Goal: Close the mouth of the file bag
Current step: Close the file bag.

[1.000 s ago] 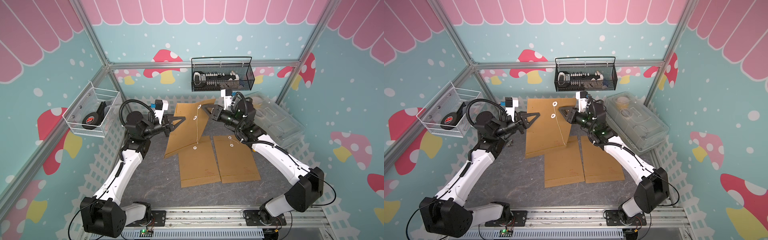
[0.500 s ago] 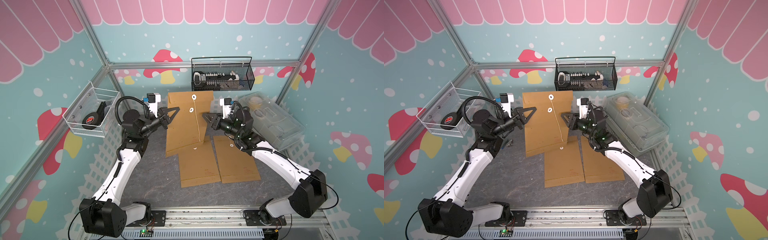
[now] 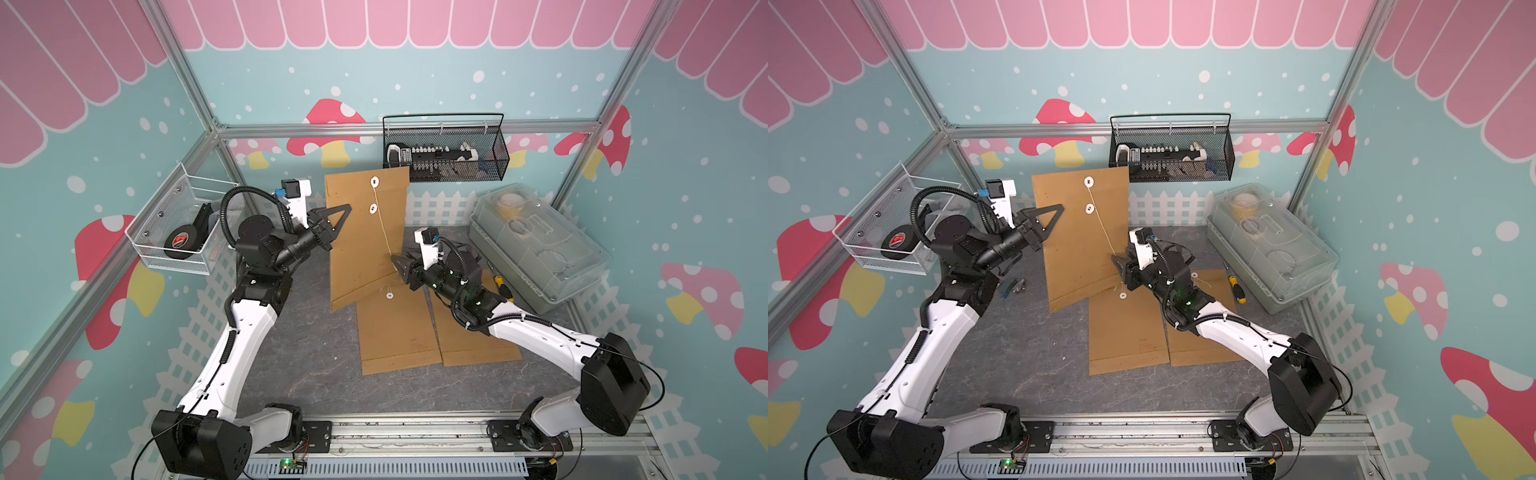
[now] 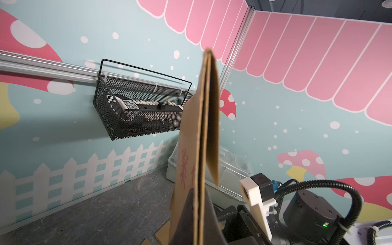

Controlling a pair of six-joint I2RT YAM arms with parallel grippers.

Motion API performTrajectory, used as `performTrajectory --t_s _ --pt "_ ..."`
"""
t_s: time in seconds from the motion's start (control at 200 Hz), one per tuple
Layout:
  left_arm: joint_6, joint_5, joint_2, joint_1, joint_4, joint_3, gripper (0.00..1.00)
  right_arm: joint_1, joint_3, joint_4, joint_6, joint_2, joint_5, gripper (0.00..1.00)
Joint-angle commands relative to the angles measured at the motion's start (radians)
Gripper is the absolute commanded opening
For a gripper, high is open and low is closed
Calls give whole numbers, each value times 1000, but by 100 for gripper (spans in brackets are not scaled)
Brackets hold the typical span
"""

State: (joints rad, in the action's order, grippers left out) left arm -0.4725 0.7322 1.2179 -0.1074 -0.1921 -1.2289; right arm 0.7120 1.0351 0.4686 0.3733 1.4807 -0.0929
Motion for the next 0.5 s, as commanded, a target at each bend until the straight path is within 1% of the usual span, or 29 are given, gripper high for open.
performTrajectory --t_s 0.0,0.235,0.495 --pt "-15 -10 -26 -11 18 -60 0 5 -12 88 -69 43 52 46" --pt "-2 -8 -31 -27 50 -112 0 22 -4 133 -113 99 77 40" --pt "15 -4 -40 -46 78 -146 0 35 32 207 -118 153 119 36"
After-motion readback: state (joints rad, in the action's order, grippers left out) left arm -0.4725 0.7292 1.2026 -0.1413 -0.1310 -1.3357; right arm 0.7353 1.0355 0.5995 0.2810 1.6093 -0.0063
